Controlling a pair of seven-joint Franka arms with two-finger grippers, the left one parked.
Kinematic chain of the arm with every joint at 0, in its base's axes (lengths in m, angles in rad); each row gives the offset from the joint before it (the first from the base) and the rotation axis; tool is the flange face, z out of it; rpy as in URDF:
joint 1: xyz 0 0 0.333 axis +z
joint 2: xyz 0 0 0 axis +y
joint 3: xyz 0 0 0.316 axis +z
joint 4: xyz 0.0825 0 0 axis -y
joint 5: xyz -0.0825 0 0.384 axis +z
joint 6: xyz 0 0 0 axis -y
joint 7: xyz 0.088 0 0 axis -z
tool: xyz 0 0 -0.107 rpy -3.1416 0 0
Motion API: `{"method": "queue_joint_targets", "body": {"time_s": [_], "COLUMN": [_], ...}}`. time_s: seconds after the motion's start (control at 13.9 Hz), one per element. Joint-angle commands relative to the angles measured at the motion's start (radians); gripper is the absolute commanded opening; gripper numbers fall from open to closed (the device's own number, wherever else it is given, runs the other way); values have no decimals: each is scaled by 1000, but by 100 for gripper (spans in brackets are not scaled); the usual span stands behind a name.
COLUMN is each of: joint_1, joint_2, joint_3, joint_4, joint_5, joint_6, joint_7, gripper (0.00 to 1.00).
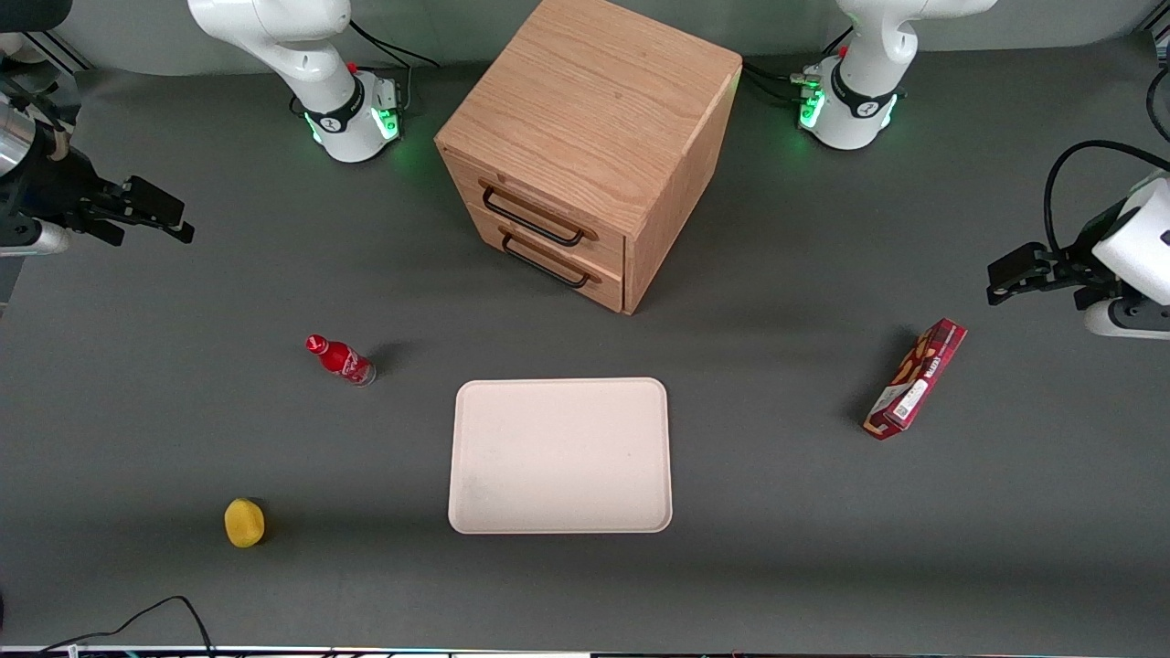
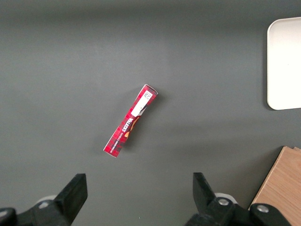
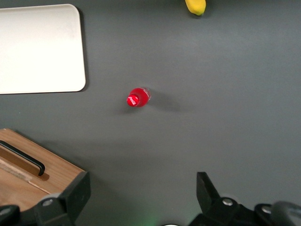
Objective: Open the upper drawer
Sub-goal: 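Move the right gripper toward the upper drawer's black handle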
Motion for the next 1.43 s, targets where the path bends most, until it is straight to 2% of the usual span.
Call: {"method": "queue_joint_targets", "body": {"time_s": [0.0, 0.22, 0.43, 0.79, 1.08, 1.22, 1.36], "joint_1": [-9, 4, 11, 14, 17, 24, 24], "joint_2": [-19, -16, -10, 53, 166, 218, 272], "joint_3": [2, 4, 44, 214, 338, 390, 412], "joint_4": [-25, -9, -2, 35, 109, 147, 161], "joint_5": [-7, -5, 12, 36, 38, 33, 38], "joint_6": [17, 13, 22, 31, 34, 34, 39], "joint_7": [-13, -17, -17, -26, -78, -131, -264], "gripper": [100, 100, 100, 100, 100, 100, 100]}}
